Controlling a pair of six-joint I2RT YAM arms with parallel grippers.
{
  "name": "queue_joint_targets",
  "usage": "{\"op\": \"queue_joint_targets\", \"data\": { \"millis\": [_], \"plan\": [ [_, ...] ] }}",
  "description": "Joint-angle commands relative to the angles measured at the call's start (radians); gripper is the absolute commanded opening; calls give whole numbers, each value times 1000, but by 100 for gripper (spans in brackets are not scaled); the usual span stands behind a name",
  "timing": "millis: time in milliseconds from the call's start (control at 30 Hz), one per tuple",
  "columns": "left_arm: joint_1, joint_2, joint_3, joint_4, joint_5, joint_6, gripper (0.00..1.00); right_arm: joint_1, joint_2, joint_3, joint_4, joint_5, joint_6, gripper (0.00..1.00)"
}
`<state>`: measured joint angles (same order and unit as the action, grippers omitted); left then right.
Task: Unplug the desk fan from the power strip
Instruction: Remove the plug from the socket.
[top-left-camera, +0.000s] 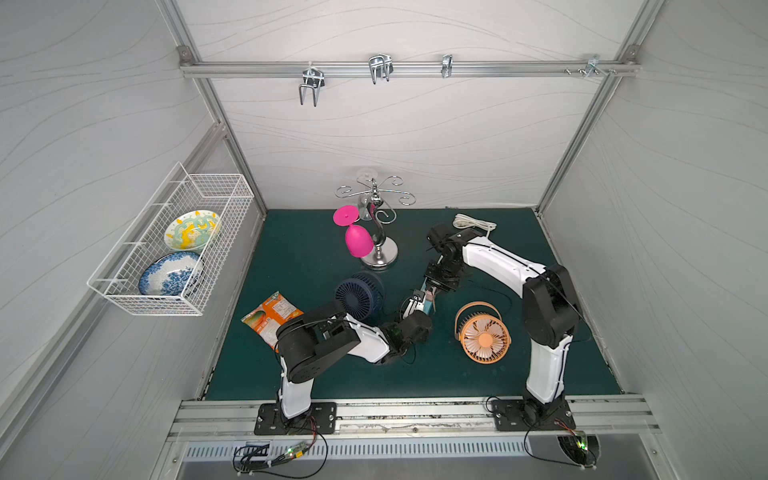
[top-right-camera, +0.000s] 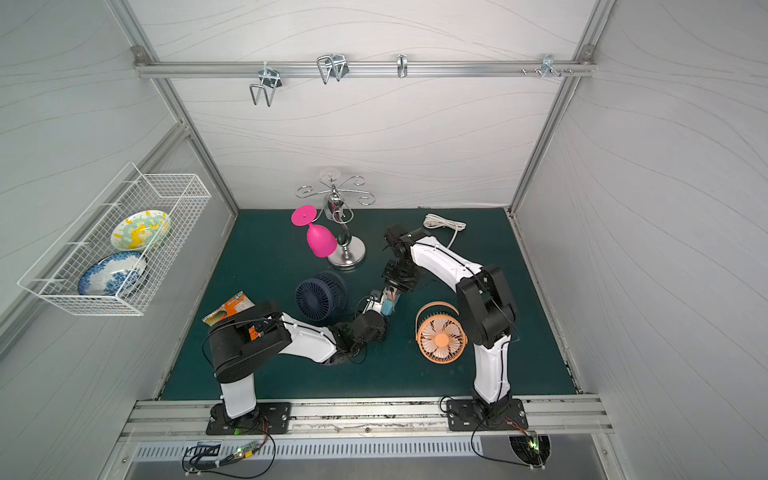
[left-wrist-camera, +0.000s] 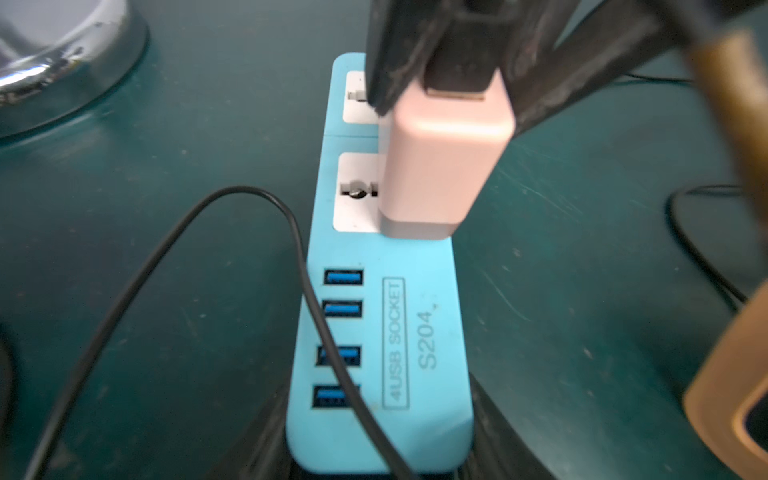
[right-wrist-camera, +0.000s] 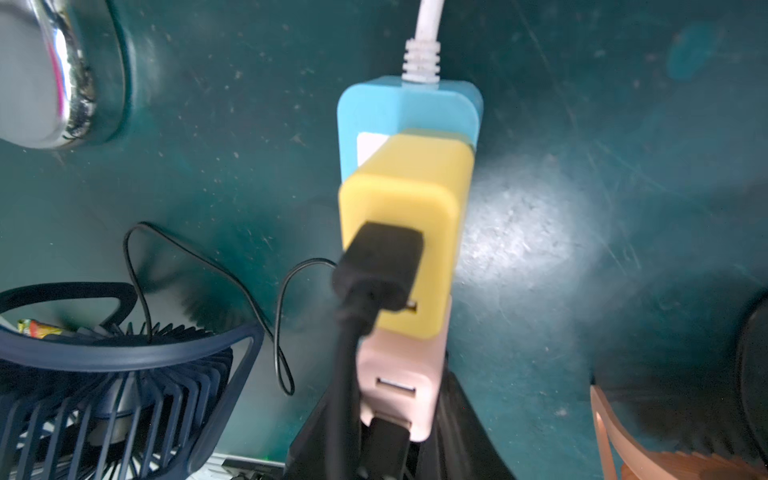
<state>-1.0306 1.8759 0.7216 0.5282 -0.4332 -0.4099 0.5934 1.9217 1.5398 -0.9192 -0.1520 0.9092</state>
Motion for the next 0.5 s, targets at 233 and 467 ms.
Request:
{"op": "queue_joint_targets", "data": {
  "millis": [233, 467],
  "plan": [
    [8, 37, -10, -93, 38, -51, 9, 60, 99, 195, -104, 97, -21, 0],
    [4, 44, -12, -93, 38, -56, 9, 51, 144, 251, -137, 82, -9, 0]
  ]
}}
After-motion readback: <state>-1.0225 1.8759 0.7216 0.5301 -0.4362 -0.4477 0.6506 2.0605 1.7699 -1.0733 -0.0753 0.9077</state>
